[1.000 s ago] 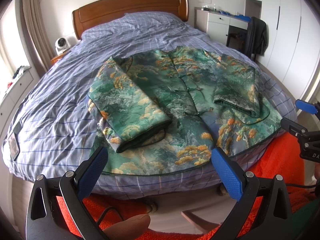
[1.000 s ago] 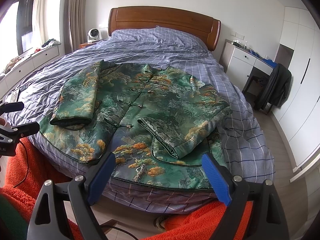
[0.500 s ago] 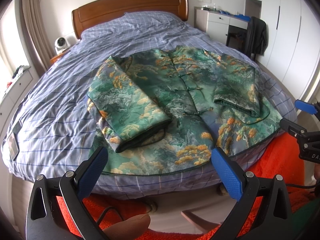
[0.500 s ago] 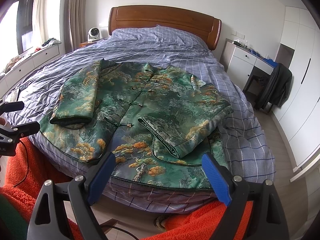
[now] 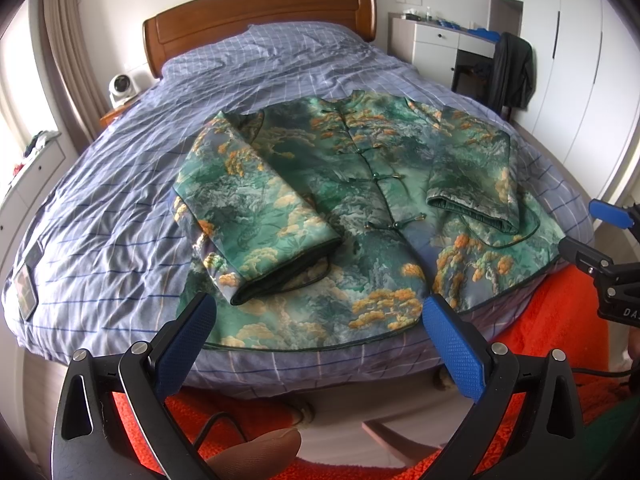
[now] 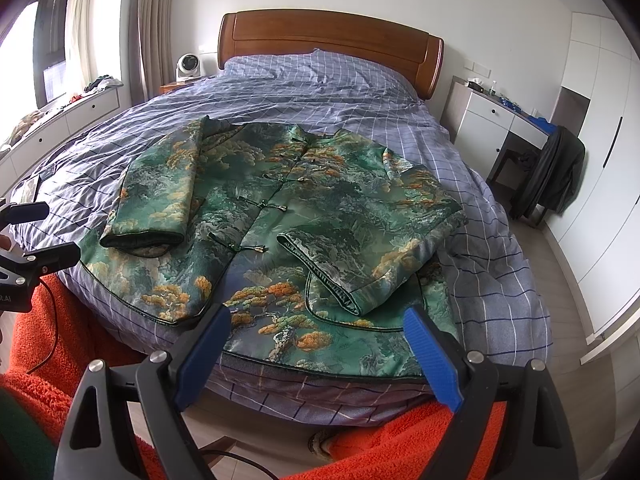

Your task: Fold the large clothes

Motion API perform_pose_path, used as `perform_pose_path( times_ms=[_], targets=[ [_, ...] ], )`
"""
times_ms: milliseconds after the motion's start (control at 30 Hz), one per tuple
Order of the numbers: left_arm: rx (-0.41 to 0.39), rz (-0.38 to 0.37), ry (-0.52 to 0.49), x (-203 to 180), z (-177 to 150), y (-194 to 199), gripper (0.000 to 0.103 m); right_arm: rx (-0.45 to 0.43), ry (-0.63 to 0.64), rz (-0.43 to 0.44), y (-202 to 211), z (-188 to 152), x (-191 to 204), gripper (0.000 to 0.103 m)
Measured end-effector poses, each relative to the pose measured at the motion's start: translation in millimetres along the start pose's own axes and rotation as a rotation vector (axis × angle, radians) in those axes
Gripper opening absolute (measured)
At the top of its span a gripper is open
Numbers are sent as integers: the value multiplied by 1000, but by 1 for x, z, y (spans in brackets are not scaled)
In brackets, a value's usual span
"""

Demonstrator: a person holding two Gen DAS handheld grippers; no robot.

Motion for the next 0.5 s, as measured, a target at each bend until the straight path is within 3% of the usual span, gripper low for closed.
perform_pose_path(
  times_ms=[500],
  targets=[
    [-2,2,-1,-2,-2,-2,103,6,7,50,-3,3,0,90]
  ],
)
Point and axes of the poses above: each gripper's, at about its wrist camera, not at the fingertips, and y roughly against the way its jaws point, x to its left, z to its top, the point moved 4 cm from there along -y, roughly the way its jaws point, and after that the axes turned 2 degrees about x, right-handed, at the moved point
